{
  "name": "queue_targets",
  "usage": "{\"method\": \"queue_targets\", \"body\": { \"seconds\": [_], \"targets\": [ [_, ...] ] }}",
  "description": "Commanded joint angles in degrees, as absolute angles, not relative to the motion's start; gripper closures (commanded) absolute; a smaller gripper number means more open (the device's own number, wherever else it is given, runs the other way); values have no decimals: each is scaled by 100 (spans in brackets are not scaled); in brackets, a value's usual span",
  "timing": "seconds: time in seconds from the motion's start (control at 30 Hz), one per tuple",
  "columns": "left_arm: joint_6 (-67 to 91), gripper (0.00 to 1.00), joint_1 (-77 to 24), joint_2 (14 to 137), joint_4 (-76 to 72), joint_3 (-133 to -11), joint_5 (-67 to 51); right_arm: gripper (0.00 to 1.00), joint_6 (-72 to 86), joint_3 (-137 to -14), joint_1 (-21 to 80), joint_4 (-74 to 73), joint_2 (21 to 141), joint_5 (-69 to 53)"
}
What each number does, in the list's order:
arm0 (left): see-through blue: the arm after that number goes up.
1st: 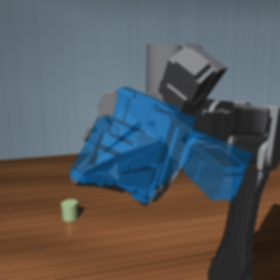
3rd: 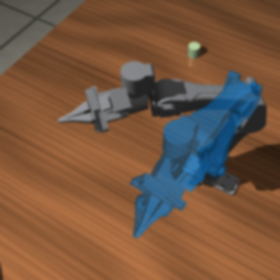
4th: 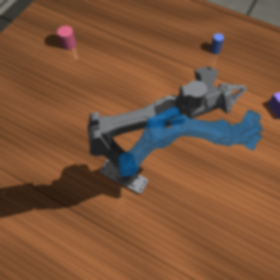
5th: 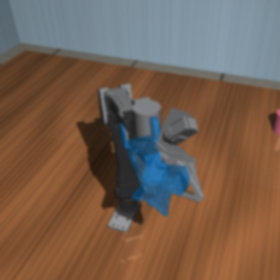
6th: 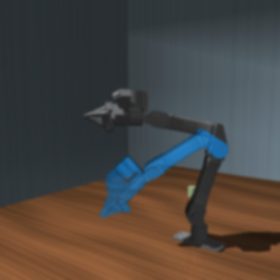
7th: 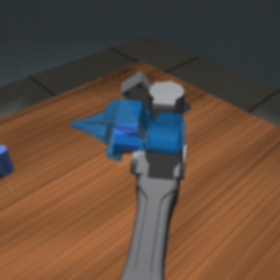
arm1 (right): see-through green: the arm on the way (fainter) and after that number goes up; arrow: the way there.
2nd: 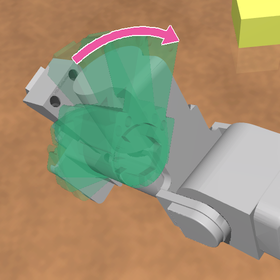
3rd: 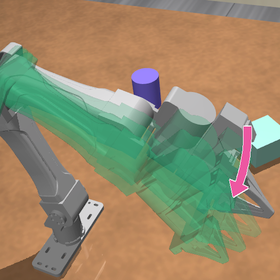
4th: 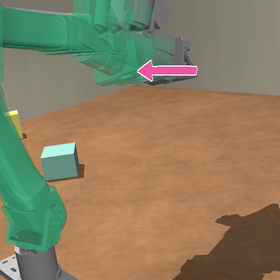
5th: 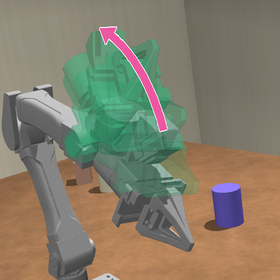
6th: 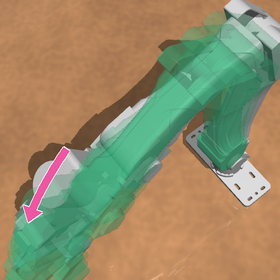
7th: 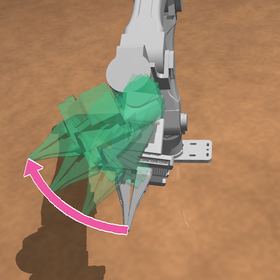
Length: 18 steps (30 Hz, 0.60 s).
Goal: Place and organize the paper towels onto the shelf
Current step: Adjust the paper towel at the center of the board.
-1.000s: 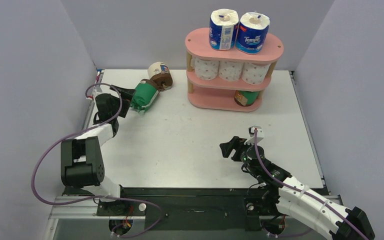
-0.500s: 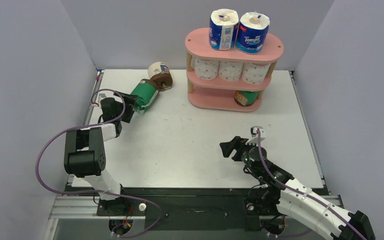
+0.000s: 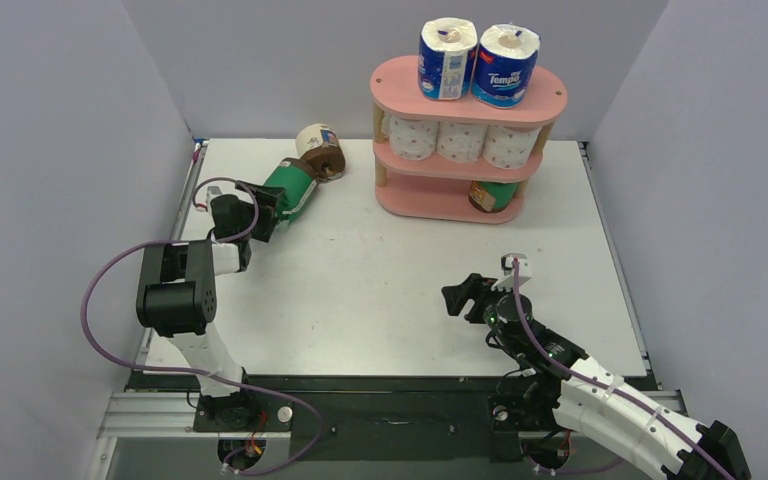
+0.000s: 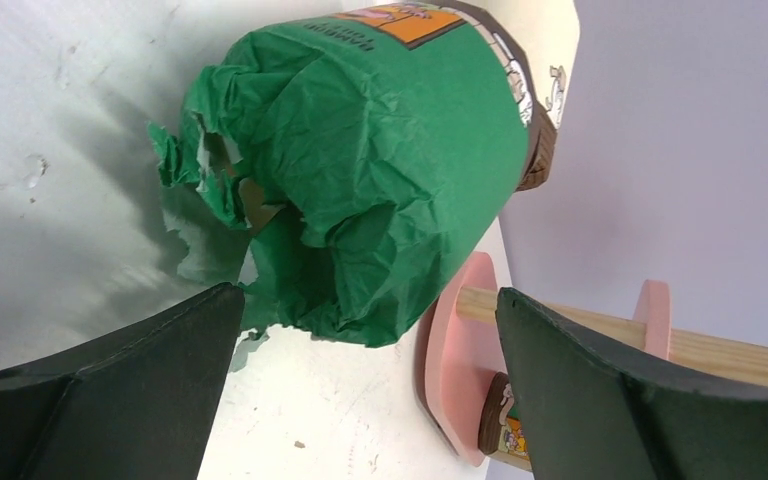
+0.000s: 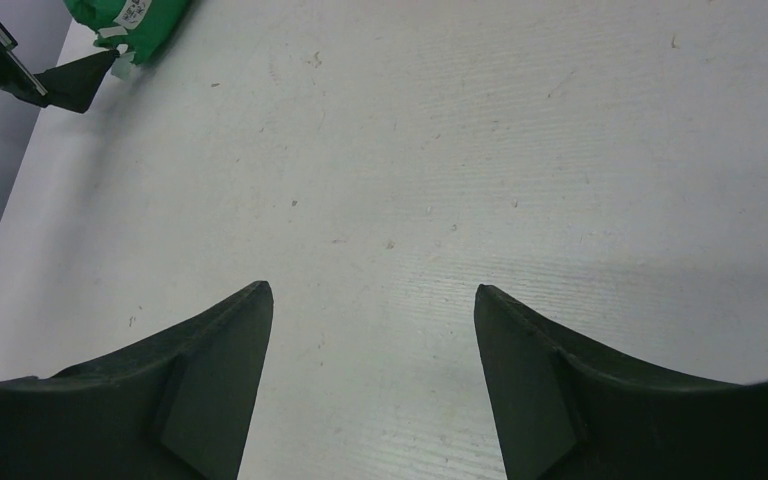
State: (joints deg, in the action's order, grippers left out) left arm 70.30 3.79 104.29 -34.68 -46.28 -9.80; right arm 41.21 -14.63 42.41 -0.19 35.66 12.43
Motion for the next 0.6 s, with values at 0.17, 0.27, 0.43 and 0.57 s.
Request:
{"method": "queue_targets", "body": {
  "seconds": [0.17,0.27,0.43,0.57],
  "targets": [
    [6863,5,371,10314,-3777,-4926,-825,31,3998,-1660,4270,103,3674,1405],
    [6815,5,369,10312,-3717,-4998,-810,31,3980,-1655,4271,114,3712,1407],
    [6834,5,340,10414,-3780,-5052,-835,31,3972,-1651,4269,127,3727,1422],
    [6766,5,317,10329,-3503,-5100,-817,31,3945,-1667,4266,92,3723,1438]
  ]
}}
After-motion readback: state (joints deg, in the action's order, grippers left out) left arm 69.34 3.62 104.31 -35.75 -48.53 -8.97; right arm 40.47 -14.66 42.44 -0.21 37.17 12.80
